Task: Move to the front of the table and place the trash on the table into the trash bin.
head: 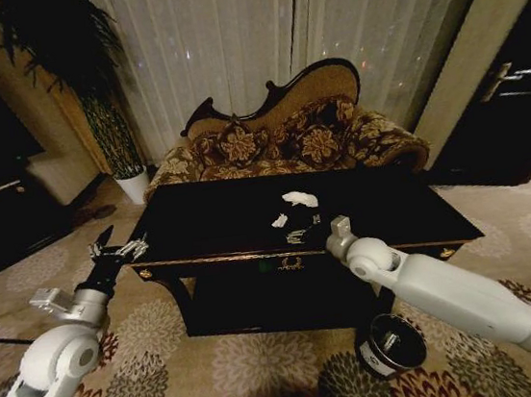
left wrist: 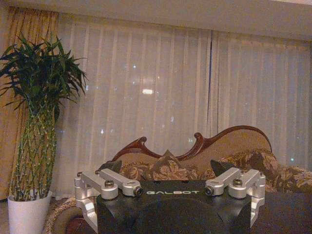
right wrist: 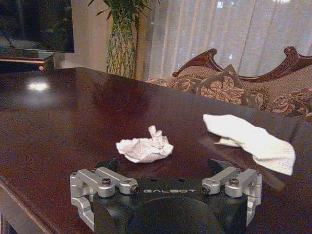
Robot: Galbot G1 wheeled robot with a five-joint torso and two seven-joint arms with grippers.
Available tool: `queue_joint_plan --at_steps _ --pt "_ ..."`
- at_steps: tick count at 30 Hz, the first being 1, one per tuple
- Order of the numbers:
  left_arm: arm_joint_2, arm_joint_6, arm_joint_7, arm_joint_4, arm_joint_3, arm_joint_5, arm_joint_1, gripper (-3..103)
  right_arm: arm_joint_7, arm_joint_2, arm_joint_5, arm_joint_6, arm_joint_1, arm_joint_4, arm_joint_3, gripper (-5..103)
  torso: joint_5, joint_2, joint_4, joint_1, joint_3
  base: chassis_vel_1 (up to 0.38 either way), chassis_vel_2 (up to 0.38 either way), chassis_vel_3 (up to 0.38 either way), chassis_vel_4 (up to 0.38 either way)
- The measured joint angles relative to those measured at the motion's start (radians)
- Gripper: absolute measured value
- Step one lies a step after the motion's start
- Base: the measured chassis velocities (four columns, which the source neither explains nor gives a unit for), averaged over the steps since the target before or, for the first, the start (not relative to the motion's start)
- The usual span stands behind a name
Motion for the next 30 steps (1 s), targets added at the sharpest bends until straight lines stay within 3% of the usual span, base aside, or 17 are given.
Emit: queue_joint_plan --at_steps 13,17,19,22,27,30 --pt "0.0 0.0 0.0 0.0 0.0 0.0 0.0 100 0.009 0.057 0.005 -0.002 0.077 -0.052 -0.058 103 0.0 0.0 0.0001 0.0 0.0 0.0 0.0 0.0 0.0" --pt "0.0 0.0 0.0 0.0 0.0 0.0 0.0 100 0.001 0.059 -0.001 0.004 0.09 -0.061 -0.074 97 0.0 0.0 0.0001 0.0 0.0 0.0 0.0 0.0 0.0" --pt "0.0 0.0 0.0 0.0 0.0 0.0 0.0 100 0.0 0.062 -0.003 0.008 0.097 -0.067 -0.081 88 0.0 0.0 0.0 0.0 0.0 0.0 0.0 0.0 0.0" --pt "0.0 0.0 0.0 0.0 0.0 0.0 0.0 100 0.0 0.065 -0.003 0.009 0.105 -0.068 -0.088 83 0.0 0.0 0.0 0.0 0.0 0.0 0.0 0.0 0.0" --pt "0.0 0.0 0.0 0.0 0.0 0.0 0.0 100 0.004 0.077 -0.001 0.01 0.119 -0.069 -0.101 56 0.0 0.0 0.0001 0.0 0.0 0.0 0.0 0.0 0.0" --pt "0.0 0.0 0.0 0.0 0.0 0.0 0.0 100 0.004 0.076 -0.001 0.01 0.118 -0.068 -0.101 50 -0.0001 0.0 0.0001 0.0 0.0 0.0 0.0 0.0 0.0"
